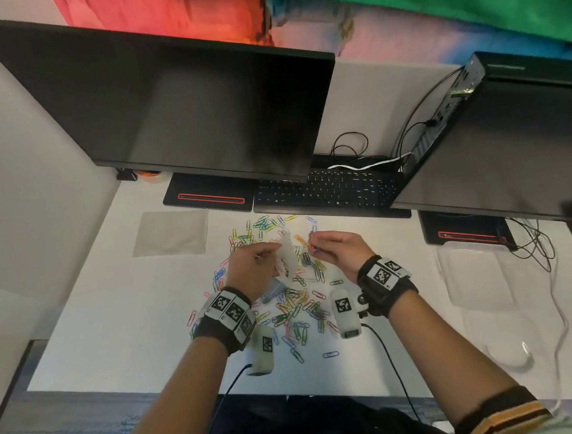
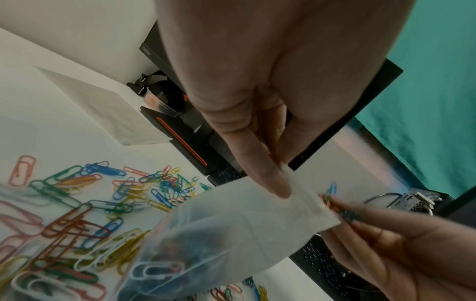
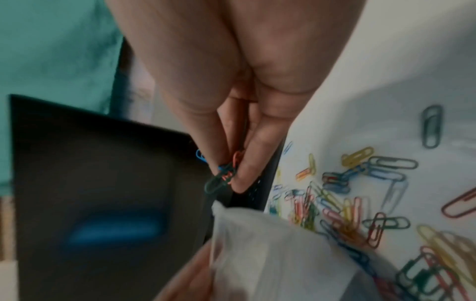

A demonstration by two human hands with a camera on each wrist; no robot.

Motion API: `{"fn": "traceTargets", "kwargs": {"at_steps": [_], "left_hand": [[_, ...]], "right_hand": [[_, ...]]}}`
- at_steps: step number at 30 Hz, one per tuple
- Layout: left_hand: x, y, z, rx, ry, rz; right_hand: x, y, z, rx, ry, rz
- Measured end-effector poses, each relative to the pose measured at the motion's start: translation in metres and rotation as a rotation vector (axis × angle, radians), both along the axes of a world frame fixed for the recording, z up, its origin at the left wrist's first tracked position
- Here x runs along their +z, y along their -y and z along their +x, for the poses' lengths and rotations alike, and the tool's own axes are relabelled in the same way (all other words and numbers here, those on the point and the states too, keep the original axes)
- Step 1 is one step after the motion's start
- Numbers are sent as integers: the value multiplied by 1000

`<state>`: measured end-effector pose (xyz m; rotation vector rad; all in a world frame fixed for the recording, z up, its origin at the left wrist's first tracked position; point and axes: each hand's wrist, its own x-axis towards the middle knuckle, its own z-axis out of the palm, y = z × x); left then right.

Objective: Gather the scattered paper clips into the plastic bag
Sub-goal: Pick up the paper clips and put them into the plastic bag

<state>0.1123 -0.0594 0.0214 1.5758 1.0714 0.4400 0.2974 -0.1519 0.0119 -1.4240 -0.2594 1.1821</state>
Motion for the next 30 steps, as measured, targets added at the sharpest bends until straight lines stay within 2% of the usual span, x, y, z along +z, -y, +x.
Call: {"fn": "traceTargets", "kwargs": {"at_steps": [2,4,7,9,14,17,20,23,27,29,30], "left_hand": [[1,2,4,-10,-3,-3],[2,3,9,-19,-8,0],[5,7,15,-31,-9,0],[6,8,16,-33,-21,14],[3,5,13,-52,-43,24],[0,4,13,-73,-51,27],[2,6,14,-86,-53,28],[2,3,12,-44,-34,4],[4,-1,9,-19,-45,-42],[5,-3,6,-20,-42,-25],[6,-4,4,-16,-34,-25]], "right_hand": [[5,-4,-11,101,31,12],[2,-7,-23,195,149,-21],[-5,-14,-34,299,555,-132],[-5,-16,-40,342,743,-188],[3,-17,-43,335,879,-139],[5,-18,-40,509,1018,-135],[9,-17,-38,636,1038,-116],[12,-13,-30,514,983,-75],[13,-6,-17,403,691,-45],[6,0,-6,341,707,-102],[-2,4,4,346,747,-193]]}}
